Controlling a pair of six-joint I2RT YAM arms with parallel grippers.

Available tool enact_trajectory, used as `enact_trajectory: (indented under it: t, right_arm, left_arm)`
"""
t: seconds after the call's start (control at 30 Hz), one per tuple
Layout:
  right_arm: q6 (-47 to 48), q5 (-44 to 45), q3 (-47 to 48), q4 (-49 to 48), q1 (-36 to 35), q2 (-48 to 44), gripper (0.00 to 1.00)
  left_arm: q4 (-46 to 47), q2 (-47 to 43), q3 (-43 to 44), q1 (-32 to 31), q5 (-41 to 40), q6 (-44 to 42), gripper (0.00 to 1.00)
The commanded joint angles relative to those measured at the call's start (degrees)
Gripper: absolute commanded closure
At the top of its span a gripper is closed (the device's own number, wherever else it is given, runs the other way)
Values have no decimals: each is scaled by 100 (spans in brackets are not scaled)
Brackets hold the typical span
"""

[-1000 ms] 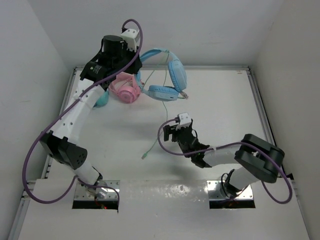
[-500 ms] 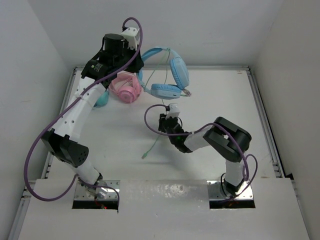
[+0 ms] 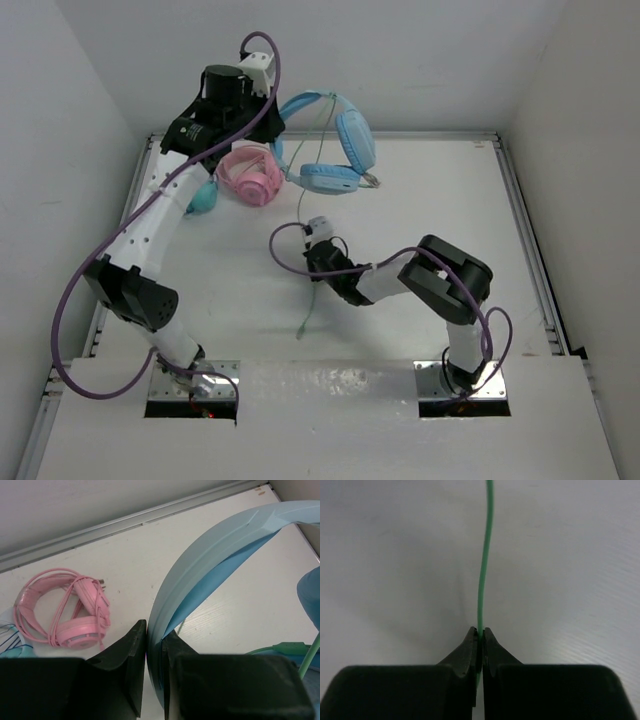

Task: Wrap the headphones

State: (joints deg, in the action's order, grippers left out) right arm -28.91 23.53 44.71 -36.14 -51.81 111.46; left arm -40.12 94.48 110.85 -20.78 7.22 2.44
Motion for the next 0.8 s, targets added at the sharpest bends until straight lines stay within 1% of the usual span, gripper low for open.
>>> enact_trajectory:
  t: [0.0,0.03,0.1,0.13,0.17,0.27,0.37,0.4,0.47,0.5,0.53,0.57,0.6,0.63,0.67,0.7,0.77]
  right_arm:
    - [1068,-1260,713,755,-652,-327,100]
    - [1202,-1820,845,940,-759,-335,100]
    - [1535,-2333,1241,1537,-1022,-353,100]
    - [1650,-2736,1407,1766,-1111,-362,100]
    - [1895,-2844,1679,2177,-1277,-370,100]
    - [2108,-3116,2005,2611,-1454,-546,100]
    - [2179,-3336,2138,2770,-1534,-914,100]
    - [2187,-3355,2139,2788,-1542,-1063,100]
    - [2196,-3311,2086,2797,-1534,-1590,100]
    - [2301,-3198,2095,2927,-1534,-1940,100]
    - [2397,-3031,2129,2928,-1534,-2100,100]
    - [2659,-2847,2252,3181,-1508,-2250,100]
    - [2801,-2393,2331,3340,-1481,-2382,100]
    - [2890,-2144,2410,3463,-1420,-2496,100]
    - [3160,-1907,2559,3595,-1237,-2706,100]
    - [3198,-1600,2639,3770,-1113,-2795,100]
    - [3242,-1483,3006,4061,-693,-2988,100]
  left_arm:
    - [584,105,359,214,166,407,100]
    - [628,150,333,232,139,415,100]
    - [768,272,280,284,-18,407,100]
    - [803,317,280,302,-71,398,100]
    - [900,430,280,354,-185,372,100]
    - [1040,598,271,434,-326,319,100]
    - [1216,826,174,487,-634,162,100]
    - [1278,888,35,495,-887,100,100]
    - [1550,923,-185,495,-1108,-155,100]
    - [1751,915,-439,495,-1292,-391,100]
    - [1831,915,-554,487,-1381,-489,100]
    - [1884,906,-660,487,-1442,-577,100]
    - [1920,880,-748,487,-1513,-656,100]
    - [1981,862,-932,478,-1522,-822,100]
    - [2016,827,-1029,452,-1531,-911,100]
    - [2069,731,-1152,417,-1627,-999,100]
    - [2280,529,-1565,251,-1863,-1306,100]
